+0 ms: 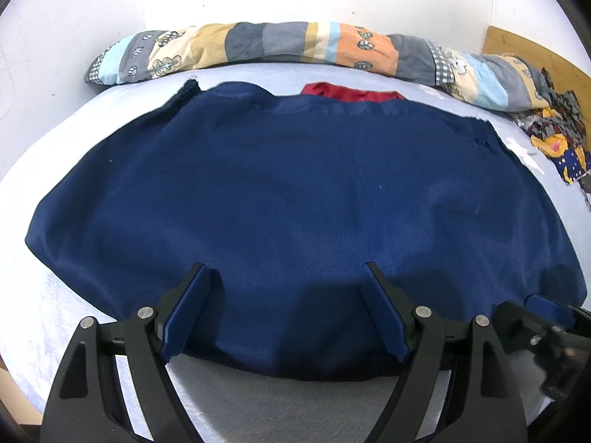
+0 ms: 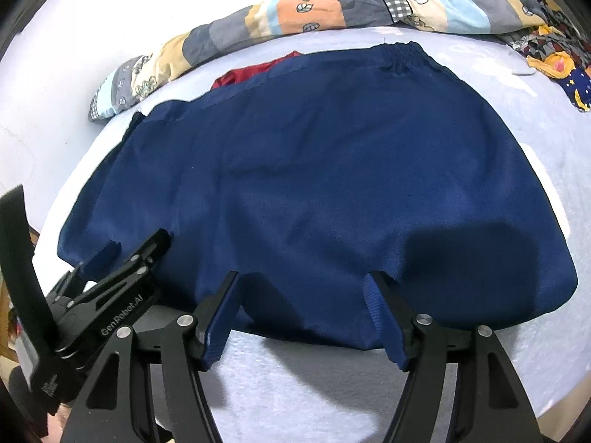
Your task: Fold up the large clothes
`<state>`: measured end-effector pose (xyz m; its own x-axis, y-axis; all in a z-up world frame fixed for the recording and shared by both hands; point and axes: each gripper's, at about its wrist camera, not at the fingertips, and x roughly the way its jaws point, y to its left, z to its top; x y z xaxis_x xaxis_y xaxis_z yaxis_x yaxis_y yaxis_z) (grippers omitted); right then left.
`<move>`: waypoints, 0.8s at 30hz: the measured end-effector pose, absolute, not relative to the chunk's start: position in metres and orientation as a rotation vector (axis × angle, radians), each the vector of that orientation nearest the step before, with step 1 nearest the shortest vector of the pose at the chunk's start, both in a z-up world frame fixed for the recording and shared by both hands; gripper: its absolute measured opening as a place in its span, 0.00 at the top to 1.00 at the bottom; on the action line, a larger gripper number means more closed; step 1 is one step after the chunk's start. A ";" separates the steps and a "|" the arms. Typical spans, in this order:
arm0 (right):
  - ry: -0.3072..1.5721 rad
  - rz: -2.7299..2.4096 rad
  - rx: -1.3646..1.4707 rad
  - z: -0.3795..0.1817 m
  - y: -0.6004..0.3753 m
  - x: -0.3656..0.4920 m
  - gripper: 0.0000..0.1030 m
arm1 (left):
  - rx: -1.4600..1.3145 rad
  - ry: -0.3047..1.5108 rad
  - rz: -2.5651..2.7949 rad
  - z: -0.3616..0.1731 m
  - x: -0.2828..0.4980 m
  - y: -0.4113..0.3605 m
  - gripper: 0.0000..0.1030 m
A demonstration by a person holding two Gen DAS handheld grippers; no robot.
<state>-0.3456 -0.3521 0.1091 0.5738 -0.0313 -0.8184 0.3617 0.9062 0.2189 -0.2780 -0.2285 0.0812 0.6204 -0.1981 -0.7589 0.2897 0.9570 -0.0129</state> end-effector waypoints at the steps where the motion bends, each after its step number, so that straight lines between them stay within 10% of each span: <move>1: 0.919 -0.240 0.385 0.113 -0.353 -0.347 0.35 | 0.105 0.851 -0.283 0.083 -0.278 -0.229 0.19; 24: 0.577 -0.397 0.997 0.117 -0.493 -0.476 0.32 | 0.209 0.840 -0.298 0.069 -0.258 -0.265 0.18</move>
<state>-0.4755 -0.4927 0.1174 0.7836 -0.0523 -0.6190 0.5597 0.4919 0.6669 -0.2585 -0.2646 0.0694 0.6301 -0.1761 -0.7562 0.3395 0.9384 0.0643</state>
